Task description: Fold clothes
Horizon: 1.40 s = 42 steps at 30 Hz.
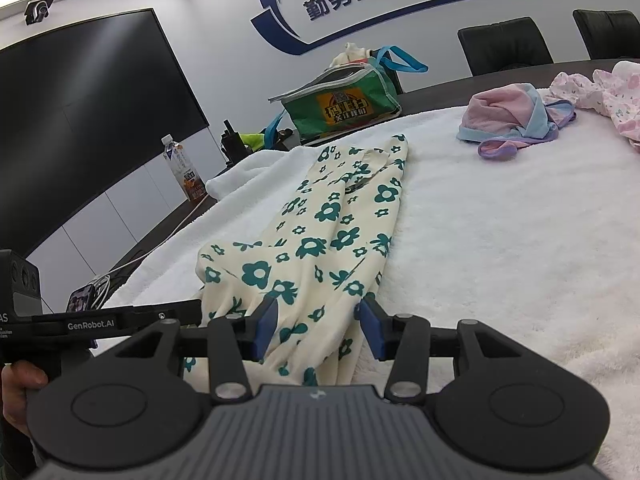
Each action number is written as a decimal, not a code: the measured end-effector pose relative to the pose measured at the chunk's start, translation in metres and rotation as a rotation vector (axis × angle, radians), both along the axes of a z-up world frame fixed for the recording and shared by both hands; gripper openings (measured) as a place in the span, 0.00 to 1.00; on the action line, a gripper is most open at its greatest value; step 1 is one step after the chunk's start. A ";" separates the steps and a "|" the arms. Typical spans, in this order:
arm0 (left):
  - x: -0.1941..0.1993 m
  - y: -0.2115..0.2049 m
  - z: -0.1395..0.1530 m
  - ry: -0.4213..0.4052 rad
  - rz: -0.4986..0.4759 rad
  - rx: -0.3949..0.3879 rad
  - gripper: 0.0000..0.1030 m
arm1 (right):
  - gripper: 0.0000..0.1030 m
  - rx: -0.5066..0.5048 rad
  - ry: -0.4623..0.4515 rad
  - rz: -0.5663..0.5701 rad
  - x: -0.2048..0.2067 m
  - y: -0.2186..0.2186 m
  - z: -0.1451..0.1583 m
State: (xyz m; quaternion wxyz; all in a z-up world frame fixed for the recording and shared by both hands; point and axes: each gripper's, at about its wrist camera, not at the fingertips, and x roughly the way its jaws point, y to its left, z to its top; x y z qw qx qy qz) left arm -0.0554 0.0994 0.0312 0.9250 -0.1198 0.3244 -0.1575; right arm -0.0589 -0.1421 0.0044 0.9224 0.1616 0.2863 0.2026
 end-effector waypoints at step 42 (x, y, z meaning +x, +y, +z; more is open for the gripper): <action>0.023 -0.007 0.001 0.059 0.001 -0.088 0.51 | 0.11 -0.051 -0.041 0.079 0.021 0.029 0.003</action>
